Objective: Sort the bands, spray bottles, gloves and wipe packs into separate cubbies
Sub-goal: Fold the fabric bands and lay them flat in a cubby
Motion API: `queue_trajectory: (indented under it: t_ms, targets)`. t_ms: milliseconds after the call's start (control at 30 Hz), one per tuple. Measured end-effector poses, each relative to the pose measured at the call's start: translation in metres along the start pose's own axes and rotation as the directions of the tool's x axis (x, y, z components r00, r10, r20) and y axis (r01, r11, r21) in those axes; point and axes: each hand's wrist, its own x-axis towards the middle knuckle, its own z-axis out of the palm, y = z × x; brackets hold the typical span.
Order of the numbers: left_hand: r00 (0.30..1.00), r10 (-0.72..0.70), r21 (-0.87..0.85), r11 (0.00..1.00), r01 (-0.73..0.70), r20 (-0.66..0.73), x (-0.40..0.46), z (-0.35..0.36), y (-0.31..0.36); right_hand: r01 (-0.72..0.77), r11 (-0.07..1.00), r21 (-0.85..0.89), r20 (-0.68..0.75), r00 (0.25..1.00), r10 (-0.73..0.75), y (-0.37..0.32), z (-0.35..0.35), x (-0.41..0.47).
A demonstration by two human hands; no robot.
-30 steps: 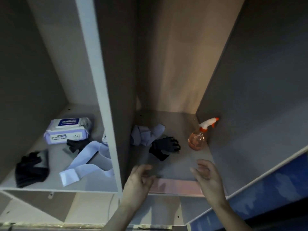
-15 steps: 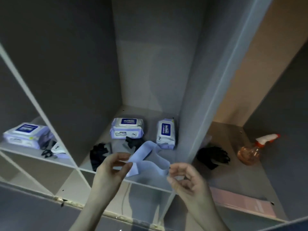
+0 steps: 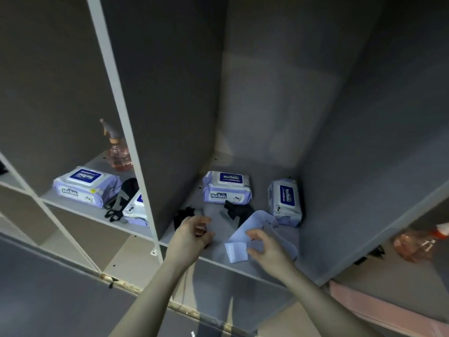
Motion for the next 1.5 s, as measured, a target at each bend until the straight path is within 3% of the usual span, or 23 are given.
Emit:
queue_trajectory:
  t_ms: [200,267,333,400,467,533,600,700,800,900,1033,1133,1233,1300,1367,1433,1500]
  targets:
    - [0.997,-0.061,0.015,0.998,0.060,0.052,0.013,0.008,-0.016,0.101,0.853,-0.512,0.181,0.983,-0.008,0.029,0.017,0.040]
    - [0.993,-0.079,0.029,0.997,0.076,0.085,0.016,0.008,-0.018,0.139,0.788,-0.599,0.221,0.975,-0.003,0.031,0.020,0.050]
    - [0.990,-0.089,0.050,0.995,0.084,0.112,0.021,0.007,-0.018,0.096,0.791,-0.605,0.198,0.980,0.032,0.028,0.015,0.056]
    - [0.987,-0.084,0.055,0.995,0.078,0.134,0.027,0.006,-0.018,0.034,0.878,-0.477,0.119,0.993,0.026,0.026,0.005,0.061]
    - [0.986,-0.070,0.042,0.997,0.064,0.153,0.032,0.008,-0.015,-0.040,0.992,-0.119,0.071,0.996,0.049,0.017,-0.010,0.060]
    - [0.987,-0.040,-0.013,0.999,0.042,0.153,0.036,0.011,-0.008,-0.061,0.969,0.238,0.040,0.998,0.053,0.001,-0.024,0.054]
    - [0.990,0.035,-0.090,0.996,-0.023,0.135,0.037,0.014,0.008,0.007,0.929,0.369,-0.036,0.999,0.007,-0.023,-0.043,0.049]
    - [0.979,0.165,-0.190,0.972,-0.140,0.119,0.033,0.014,0.040,0.120,0.893,0.434,-0.162,0.985,-0.054,-0.061,-0.072,0.040]
    - [0.944,0.298,-0.286,0.925,-0.249,0.144,0.029,0.006,0.072,0.282,0.871,0.402,-0.223,0.953,-0.205,-0.098,-0.096,0.026]
    - [0.918,0.380,-0.328,0.887,-0.326,0.114,0.027,-0.002,0.100,0.298,0.900,0.318,-0.271,0.938,-0.215,-0.122,-0.110,0.019]
    - [0.894,0.441,-0.291,0.848,-0.442,-0.072,0.031,-0.015,0.124,0.319,0.918,0.235,-0.337,0.913,-0.231,-0.145,-0.116,0.015]
    - [0.879,0.464,-0.224,0.850,-0.476,-0.107,0.034,-0.022,0.128,0.331,0.889,0.317,-0.381,0.903,-0.200,-0.159,-0.115,0.010]
    - [0.874,0.464,-0.139,0.865,-0.482,-0.145,0.028,-0.033,0.133,0.261,0.874,0.409,-0.440,0.896,-0.061,-0.166,-0.113,0.001]
    - [0.858,0.476,-0.081,0.864,-0.498,-0.195,0.023,-0.037,0.134,0.153,0.890,0.430,-0.386,0.922,0.028,-0.167,-0.115,-0.006]
    - [0.802,0.539,0.049,0.836,-0.546,-0.258,0.016,-0.036,0.135,0.045,0.877,0.478,-0.190,0.980,0.053,-0.171,-0.116,-0.014]
    - [0.698,0.657,0.256,0.753,-0.605,-0.285,0.007,-0.032,0.134,-0.006,0.848,0.529,-0.013,1.000,0.015,-0.179,-0.117,-0.022]
    - [0.594,0.761,0.462,0.639,-0.614,-0.263,-0.003,-0.021,0.129,-0.020,0.818,0.574,0.057,0.998,-0.016,-0.184,-0.117,-0.029]
